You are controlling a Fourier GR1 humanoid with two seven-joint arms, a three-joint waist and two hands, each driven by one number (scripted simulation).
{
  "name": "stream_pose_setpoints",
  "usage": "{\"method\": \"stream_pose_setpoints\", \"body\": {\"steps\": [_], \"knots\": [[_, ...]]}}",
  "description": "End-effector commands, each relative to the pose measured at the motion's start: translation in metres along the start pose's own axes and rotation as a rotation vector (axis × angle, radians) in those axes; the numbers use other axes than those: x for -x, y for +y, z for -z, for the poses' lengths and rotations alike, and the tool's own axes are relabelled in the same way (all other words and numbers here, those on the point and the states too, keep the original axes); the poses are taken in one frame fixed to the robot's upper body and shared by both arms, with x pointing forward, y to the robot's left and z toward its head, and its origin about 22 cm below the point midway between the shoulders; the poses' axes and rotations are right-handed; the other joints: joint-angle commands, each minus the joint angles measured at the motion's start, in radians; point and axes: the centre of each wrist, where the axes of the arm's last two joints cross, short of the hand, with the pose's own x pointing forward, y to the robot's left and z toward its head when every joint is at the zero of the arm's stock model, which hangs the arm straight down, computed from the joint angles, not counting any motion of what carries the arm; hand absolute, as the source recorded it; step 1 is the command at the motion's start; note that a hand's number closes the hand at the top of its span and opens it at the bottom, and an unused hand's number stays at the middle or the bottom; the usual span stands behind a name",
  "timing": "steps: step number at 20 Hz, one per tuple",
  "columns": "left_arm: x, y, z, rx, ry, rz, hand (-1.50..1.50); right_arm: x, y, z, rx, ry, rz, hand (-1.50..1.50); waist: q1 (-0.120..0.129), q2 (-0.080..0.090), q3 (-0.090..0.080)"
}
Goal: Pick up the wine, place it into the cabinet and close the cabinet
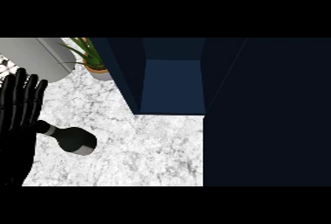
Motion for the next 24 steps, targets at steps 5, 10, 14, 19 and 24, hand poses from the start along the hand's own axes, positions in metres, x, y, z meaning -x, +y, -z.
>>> {"method": "stream_pose_setpoints", "body": {"steps": [5,10,14,19,24], "knots": [[-0.010,0.000,-0.035,0.064,-0.018,-0.035,-1.50,-0.029,0.010,-0.036,-0.027,0.000,0.032,-1.50,-0.012,0.007,0.010],[-0.005,-0.024,-0.053,0.069,0.157,-0.356,-1.50,-0.028,0.023,-0.038,-0.221,0.124,0.149,-1.50,-0.007,0.006,0.009],[-0.022,-0.032,-0.052,0.058,0.167,-0.371,-1.50,-0.063,0.022,-0.045,-0.235,0.143,0.152,-1.50,-0.012,0.007,0.010],[-0.048,-0.042,-0.065,0.060,0.147,-0.385,-1.50,-0.073,0.016,-0.035,-0.220,0.144,0.140,-1.50,-0.007,0.007,0.010],[-0.063,-0.029,-0.057,0.053,0.139,-0.374,-1.50,-0.091,0.018,-0.031,-0.231,0.132,0.160,-1.50,-0.009,0.008,0.010]]}}
